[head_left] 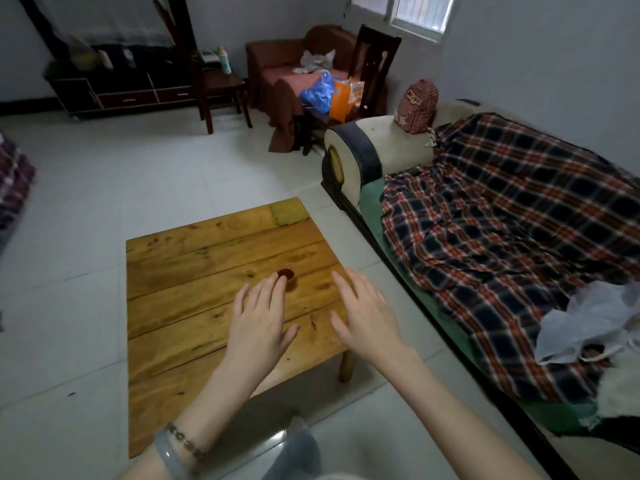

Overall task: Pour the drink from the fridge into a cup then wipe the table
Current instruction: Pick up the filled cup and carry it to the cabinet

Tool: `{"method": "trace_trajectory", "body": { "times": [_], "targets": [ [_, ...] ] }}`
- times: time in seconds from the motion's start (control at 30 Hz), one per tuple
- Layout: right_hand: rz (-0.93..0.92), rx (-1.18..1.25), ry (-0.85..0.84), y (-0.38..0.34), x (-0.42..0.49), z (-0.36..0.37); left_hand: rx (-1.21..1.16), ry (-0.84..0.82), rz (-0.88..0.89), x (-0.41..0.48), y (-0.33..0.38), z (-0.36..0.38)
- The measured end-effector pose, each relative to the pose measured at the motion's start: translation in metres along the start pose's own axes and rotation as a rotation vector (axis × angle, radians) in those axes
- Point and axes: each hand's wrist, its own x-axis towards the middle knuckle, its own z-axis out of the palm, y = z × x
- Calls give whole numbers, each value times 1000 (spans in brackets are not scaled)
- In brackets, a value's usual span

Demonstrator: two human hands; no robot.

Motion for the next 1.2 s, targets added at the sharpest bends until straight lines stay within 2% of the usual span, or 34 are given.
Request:
{"method": "trace_trajectory", "body": {
  "times": [0.23,0.4,0.67,1.0,1.13,1.2],
  "targets": [
    [-38,102,-78,21,110,24,-26,-64,-21,91,-44,33],
    [-47,197,-192,42,161,54,-150,-160,-61,124,-71,66],
    [51,361,-391,86,216,134,-370,-274,-261,151,-103,148],
    [147,486,-616,138,261,273,-668,-360,-593,171,-112,295],
    [216,588,-652,150,267,324,-834,-348,-751,171,-104,352],
    [249,662,-684,152,270,345,-930,-285,-820,171,-100,375]
  ]
}}
